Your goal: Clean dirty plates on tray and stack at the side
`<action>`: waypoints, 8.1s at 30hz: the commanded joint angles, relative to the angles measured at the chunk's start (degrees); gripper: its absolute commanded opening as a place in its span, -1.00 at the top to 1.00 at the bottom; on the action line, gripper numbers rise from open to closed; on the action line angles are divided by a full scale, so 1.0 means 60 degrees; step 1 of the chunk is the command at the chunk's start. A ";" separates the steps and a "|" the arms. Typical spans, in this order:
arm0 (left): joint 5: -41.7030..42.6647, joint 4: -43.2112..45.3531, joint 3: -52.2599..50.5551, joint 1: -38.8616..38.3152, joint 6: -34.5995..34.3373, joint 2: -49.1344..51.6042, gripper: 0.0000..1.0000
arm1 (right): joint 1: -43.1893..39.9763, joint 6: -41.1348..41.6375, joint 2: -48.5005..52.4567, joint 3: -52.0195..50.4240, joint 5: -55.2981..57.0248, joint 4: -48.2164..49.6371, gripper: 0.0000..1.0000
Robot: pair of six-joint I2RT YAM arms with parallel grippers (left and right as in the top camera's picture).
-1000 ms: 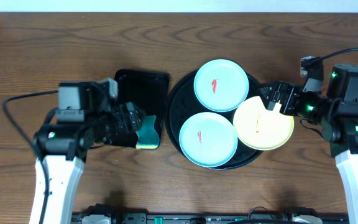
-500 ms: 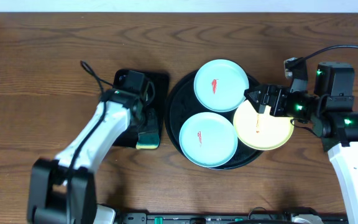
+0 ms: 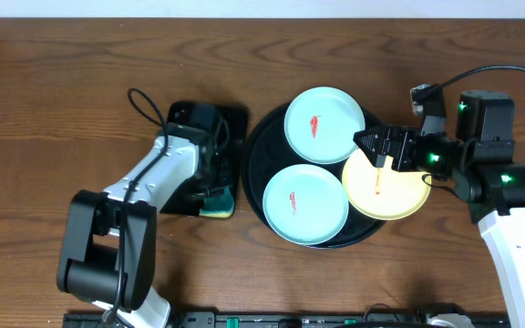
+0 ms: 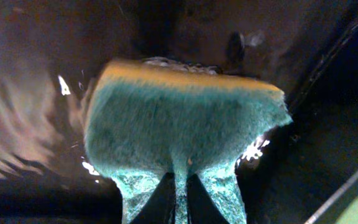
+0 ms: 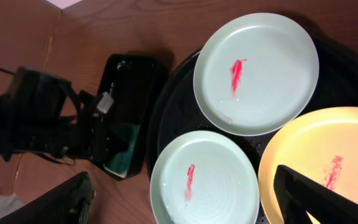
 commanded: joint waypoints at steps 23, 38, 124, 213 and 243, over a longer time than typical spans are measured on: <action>0.0117 0.0648 -0.1031 0.0255 0.0113 -0.0484 -0.09 | 0.0066 -0.0153 0.0018 0.0160 0.0594 -0.0033 -0.86; 0.0058 0.0000 0.0652 0.0328 0.0681 -0.0820 0.85 | 0.1537 -0.0692 0.1359 0.0146 0.2790 -0.1920 -0.54; 0.1421 0.0095 0.1880 -0.3169 -0.2251 -0.0117 0.85 | 0.2867 0.3850 0.4564 -0.2463 0.5366 0.1989 0.98; -0.3756 -0.2397 0.4717 -0.3672 -0.0976 0.1275 0.85 | 0.2867 0.3268 0.4564 -0.2463 0.5308 0.1417 0.98; 0.0583 -0.2397 0.2881 0.0973 0.1464 0.0025 -0.08 | 0.4233 0.0342 0.2710 0.0215 0.8921 -0.0816 0.98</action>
